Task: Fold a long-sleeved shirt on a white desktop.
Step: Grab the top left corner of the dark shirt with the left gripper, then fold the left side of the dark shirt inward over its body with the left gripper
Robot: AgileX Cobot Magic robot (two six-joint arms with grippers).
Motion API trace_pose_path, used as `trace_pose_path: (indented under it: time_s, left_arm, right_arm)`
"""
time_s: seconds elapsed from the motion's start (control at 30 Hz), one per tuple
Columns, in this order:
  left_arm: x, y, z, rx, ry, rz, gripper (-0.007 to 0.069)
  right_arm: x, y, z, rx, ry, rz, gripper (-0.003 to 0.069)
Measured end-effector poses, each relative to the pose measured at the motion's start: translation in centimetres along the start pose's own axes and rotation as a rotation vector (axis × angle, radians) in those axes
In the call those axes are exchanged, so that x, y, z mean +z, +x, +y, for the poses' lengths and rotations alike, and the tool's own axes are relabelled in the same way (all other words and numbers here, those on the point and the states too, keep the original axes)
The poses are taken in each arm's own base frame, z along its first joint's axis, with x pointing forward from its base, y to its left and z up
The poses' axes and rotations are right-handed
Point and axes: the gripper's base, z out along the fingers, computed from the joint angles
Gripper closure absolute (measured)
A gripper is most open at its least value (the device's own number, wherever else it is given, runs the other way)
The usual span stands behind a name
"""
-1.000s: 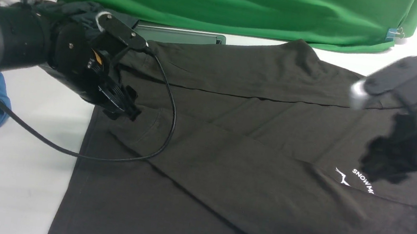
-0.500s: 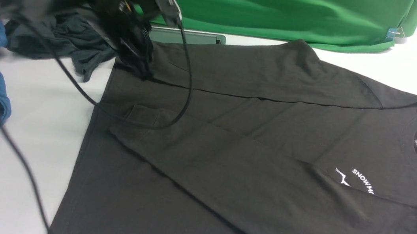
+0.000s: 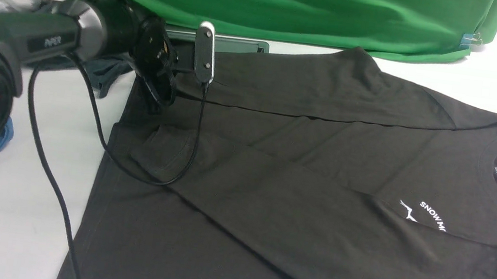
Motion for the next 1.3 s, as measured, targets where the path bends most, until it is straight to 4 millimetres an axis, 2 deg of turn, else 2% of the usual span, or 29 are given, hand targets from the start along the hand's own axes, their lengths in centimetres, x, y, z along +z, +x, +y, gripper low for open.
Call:
trace_pose_path:
  time_s: [0.13,0.17,0.27,0.33,0.4,0.5,0.63,0.73,0.77,1.03,1.3]
  left_arm:
    - [0.2,-0.1,0.3,0.026,-0.043,-0.011,0.0319]
    - [0.2,-0.2,0.4,0.029,-0.055,-0.014,0.0377]
    - [0.1,-0.2,0.8,0.018,-0.074,-0.022,0.0468]
    - [-0.1,-0.3,1.0,0.004,-0.082,-0.025,0.0565]
    - [-0.3,-0.2,1.0,0.0,-0.071,-0.016,0.0587]
    - [-1.2,-0.2,1.1,0.002,-0.043,0.003,0.0592]
    - [-3.6,-0.8,1.4,-0.042,-0.004,0.003,0.0592]
    - [-6.3,-1.5,1.8,-0.082,0.029,0.004,0.0592]
    - [-6.5,-1.5,1.8,-0.082,0.03,0.005,0.0592]
    - [-10.6,-2.5,1.1,-0.156,0.156,0.037,0.0592]
    - [-14.4,-5.0,0.1,-0.145,0.208,0.041,0.0592]
  right_arm:
    - [0.0,0.1,0.0,0.004,-0.004,0.008,0.0332]
    - [0.0,0.1,0.1,0.006,-0.006,0.011,0.0333]
    - [0.0,0.1,0.1,0.008,-0.008,0.012,0.0332]
    - [0.0,0.1,0.1,0.01,-0.009,0.012,0.0332]
    - [0.0,0.1,0.1,0.014,-0.011,0.011,0.0332]
    - [0.0,0.1,0.1,0.017,-0.012,0.011,0.0332]
    - [0.0,0.1,0.1,0.026,-0.012,0.011,0.0332]
    - [0.0,0.1,0.1,0.034,-0.012,0.012,0.0332]
    - [0.0,0.1,0.1,0.034,-0.012,0.012,0.0332]
    - [0.0,0.3,0.2,0.037,-0.017,0.028,0.0332]
    - [0.0,0.4,0.2,0.037,-0.021,0.045,0.0332]
